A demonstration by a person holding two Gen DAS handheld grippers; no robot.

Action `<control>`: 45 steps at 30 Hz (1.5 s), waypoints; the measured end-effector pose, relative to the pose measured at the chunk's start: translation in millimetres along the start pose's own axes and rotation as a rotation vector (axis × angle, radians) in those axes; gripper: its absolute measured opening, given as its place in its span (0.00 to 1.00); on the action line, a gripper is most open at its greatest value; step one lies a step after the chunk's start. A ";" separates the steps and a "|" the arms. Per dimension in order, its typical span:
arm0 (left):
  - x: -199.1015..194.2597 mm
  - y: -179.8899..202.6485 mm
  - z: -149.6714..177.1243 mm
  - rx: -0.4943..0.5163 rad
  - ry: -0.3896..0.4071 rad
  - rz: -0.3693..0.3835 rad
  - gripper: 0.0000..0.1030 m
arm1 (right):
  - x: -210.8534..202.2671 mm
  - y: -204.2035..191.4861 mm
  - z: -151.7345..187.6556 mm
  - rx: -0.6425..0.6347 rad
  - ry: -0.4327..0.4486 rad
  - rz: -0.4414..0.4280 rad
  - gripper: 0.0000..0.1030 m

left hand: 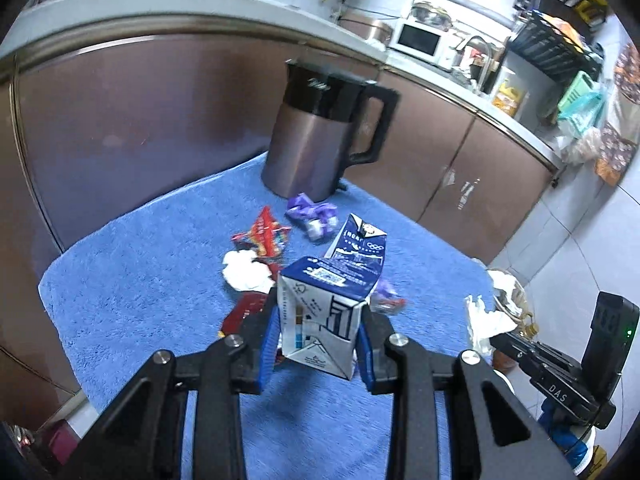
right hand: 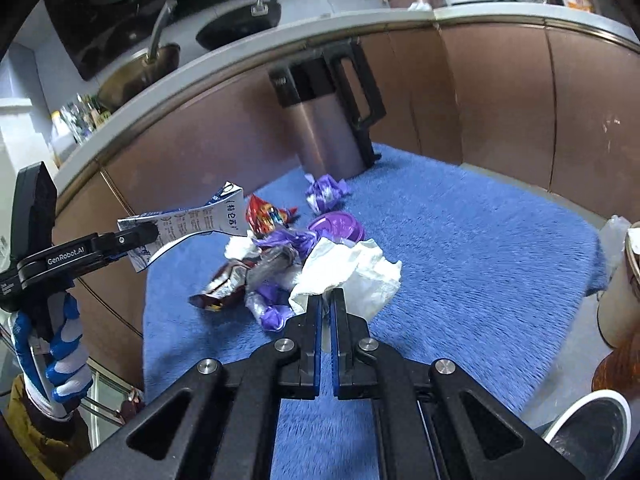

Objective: Collect trash
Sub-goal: 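Carry the carton and tissue to the bin and open both grippers, then return both tools to the trash pile on the towel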

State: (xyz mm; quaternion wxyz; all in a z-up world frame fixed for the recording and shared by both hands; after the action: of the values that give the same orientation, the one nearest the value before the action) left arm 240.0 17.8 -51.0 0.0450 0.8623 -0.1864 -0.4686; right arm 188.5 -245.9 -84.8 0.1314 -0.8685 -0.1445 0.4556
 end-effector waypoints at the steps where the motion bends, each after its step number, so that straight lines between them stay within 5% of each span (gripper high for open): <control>1: -3.6 9.8 1.7 0.019 0.002 0.005 0.30 | -12.1 2.9 4.8 0.010 0.018 0.002 0.03; 7: -0.2 83.8 14.8 0.163 -0.034 0.069 0.30 | -68.7 39.1 36.5 0.117 0.098 0.046 0.03; 15: 38.3 221.3 55.0 0.412 -0.163 0.227 0.30 | -133.8 135.7 115.0 0.365 0.148 0.229 0.03; 26: 109.5 386.8 126.5 0.681 -0.342 0.305 0.31 | -150.5 262.7 218.4 0.710 0.109 0.345 0.08; 29: 128.1 406.2 137.7 0.698 -0.391 0.320 0.36 | -148.6 282.0 233.3 0.763 0.092 0.357 0.10; 33: 141.2 413.9 138.1 0.675 -0.423 0.339 0.45 | -150.2 302.6 250.3 0.815 0.081 0.393 0.40; 36: 142.3 409.6 133.9 0.658 -0.424 0.352 0.45 | -150.8 308.2 257.3 0.832 0.072 0.422 0.41; 45: 97.7 373.9 106.3 0.595 -0.248 0.307 0.45 | -150.4 277.6 232.0 0.719 0.095 0.444 0.59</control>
State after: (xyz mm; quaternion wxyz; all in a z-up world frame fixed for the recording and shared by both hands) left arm 95.9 -353.9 -93.2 -0.1614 0.7361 -0.4460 -0.4829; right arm -49.2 -535.7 -199.0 0.3311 -0.7975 0.2206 0.4535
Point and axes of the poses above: each gripper's, at about its wrist camera, not at the fingertips, and x roughly the way its jaws point, y to its right, z to its underside, the point moved 3 cm from there along x, roughly the way its jaws point, and after that the axes turned 13 degrees about -y, right-handed, at the moved point
